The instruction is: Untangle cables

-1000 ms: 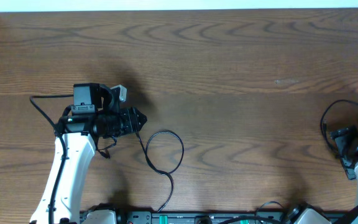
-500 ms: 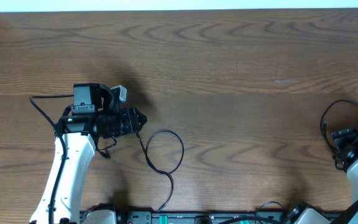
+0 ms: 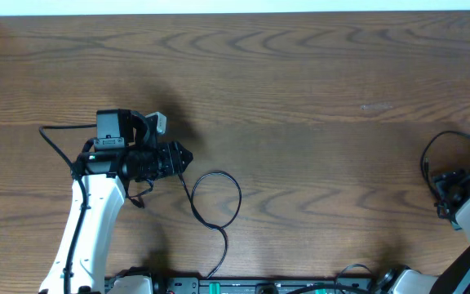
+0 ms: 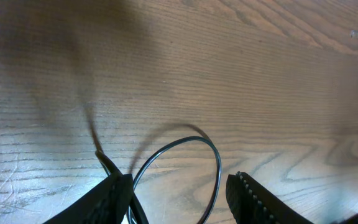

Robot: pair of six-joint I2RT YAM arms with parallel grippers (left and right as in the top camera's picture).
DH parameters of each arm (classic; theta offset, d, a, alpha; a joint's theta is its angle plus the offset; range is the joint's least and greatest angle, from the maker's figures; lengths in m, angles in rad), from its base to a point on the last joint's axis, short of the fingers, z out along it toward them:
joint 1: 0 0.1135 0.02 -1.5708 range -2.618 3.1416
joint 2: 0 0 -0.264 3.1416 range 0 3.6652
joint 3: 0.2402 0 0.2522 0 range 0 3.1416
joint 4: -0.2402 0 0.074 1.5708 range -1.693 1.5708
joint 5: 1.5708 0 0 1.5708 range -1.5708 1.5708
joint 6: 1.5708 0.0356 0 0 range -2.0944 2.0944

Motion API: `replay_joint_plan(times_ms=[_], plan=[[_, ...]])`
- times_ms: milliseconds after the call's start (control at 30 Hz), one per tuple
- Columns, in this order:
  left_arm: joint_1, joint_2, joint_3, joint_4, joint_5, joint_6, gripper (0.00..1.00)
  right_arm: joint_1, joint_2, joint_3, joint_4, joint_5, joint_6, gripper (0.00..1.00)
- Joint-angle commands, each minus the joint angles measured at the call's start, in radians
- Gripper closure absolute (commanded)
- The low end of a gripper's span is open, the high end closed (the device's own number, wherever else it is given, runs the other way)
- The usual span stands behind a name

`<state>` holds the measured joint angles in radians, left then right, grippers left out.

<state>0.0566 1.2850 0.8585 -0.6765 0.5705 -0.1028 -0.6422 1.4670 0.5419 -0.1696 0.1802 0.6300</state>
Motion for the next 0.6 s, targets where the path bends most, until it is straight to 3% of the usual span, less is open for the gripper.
replay_joint_plan(times_ms=[0,33,100,133,400,567], plan=[[-0.004,0.002,-0.004,-0.004,0.006,0.017,0.46,-0.002,0.061,-0.011,0.005,-0.014,0.005,0.4],[-0.004,0.002,-0.004,-0.004,0.006,0.017,0.46,-0.005,0.07,-0.011,0.007,-0.014,0.005,0.51],[-0.004,0.002,-0.004,-0.004,0.006,0.017,0.46,-0.006,0.076,-0.011,0.013,-0.019,0.005,0.94],[-0.004,0.002,-0.004,-0.004,0.006,0.017,0.46,-0.006,0.076,-0.011,0.019,-0.026,0.005,0.99],[-0.004,0.002,-0.004,-0.003,0.006,0.017,0.46,-0.019,0.031,0.023,0.091,-0.178,0.005,0.99],[-0.004,0.002,-0.004,-0.003,0.006,0.017,0.46,-0.047,-0.052,0.141,0.126,-0.251,0.005,0.99]])
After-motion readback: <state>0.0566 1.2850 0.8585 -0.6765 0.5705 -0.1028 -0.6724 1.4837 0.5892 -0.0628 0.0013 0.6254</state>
